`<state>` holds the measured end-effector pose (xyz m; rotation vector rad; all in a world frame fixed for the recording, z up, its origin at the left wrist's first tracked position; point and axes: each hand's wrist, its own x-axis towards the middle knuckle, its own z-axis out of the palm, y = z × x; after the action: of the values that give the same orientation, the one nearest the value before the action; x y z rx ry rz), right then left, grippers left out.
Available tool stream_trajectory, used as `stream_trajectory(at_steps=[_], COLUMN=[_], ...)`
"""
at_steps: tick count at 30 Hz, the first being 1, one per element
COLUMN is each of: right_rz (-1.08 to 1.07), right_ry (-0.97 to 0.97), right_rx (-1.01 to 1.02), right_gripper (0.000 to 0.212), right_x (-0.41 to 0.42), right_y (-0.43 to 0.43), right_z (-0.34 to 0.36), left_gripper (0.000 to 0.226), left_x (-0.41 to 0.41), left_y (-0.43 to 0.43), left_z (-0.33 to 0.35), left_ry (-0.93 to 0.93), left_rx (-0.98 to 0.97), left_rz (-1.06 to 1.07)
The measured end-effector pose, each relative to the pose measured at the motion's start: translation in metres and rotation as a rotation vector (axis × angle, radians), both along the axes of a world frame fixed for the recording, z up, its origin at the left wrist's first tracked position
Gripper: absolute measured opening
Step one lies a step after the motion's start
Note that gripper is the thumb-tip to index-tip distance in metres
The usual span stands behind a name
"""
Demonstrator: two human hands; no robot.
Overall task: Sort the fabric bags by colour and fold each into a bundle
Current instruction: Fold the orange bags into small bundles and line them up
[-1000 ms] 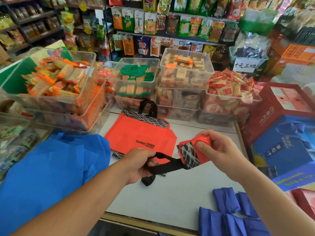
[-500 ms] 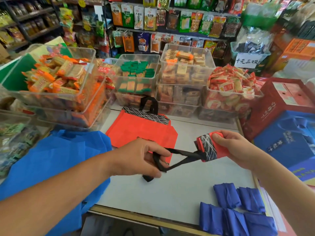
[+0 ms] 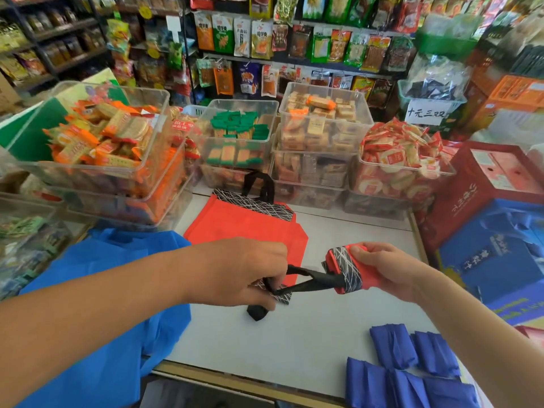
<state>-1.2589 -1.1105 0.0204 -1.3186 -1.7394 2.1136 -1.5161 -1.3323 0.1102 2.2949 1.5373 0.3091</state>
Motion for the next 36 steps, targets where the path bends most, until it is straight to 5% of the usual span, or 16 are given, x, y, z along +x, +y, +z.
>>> stream_trajectory(at_steps=[4, 8, 14, 17, 21, 24, 30, 36], right_rz=[0.049, 0.075, 0.04, -0.022, -0.016, 0.134, 0.288, 0.161], right_ry=[-0.018, 0.027, 0.113, 0.152, 0.205, 0.171, 0.236, 0.208], right_rx=[-0.076, -0.109, -0.124, -0.056, 0.283, 0.532, 0.866, 0.599], right_gripper=[0.033, 0.033, 0.036, 0.028, 0.008, 0.016, 0.026, 0.036], right_x=[-0.004, -0.015, -0.019, -0.023, -0.02, -0.019, -0.029, -0.026], right_y=[-0.011, -0.024, -0.035, -0.048, -0.06, -0.07, -0.09, -0.093], right_z=[-0.003, -0.001, 0.007, 0.01, 0.024, 0.041, 0.051, 0.067], left_gripper=[0.024, 0.012, 0.02, 0.026, 0.027, 0.031, 0.034, 0.033], left_x=[0.005, 0.016, 0.024, 0.026, 0.032, 0.032, 0.04, 0.046], left_y=[-0.001, 0.0, 0.01, 0.015, 0.013, 0.014, 0.03, 0.033], left_z=[0.003, 0.008, -0.002, -0.029, -0.06, -0.05, -0.033, -0.022], left_ry=[0.067, -0.467, -1.004, -1.011, -1.017, -1.054, -0.931, -0.957], left_rx=[0.436, 0.07, 0.141, 0.065, -0.344, -0.609, -0.531, -0.452], left_rz=[-0.127, 0.046, 0.601, 0.813, 0.9, 0.851, 0.865, 0.806])
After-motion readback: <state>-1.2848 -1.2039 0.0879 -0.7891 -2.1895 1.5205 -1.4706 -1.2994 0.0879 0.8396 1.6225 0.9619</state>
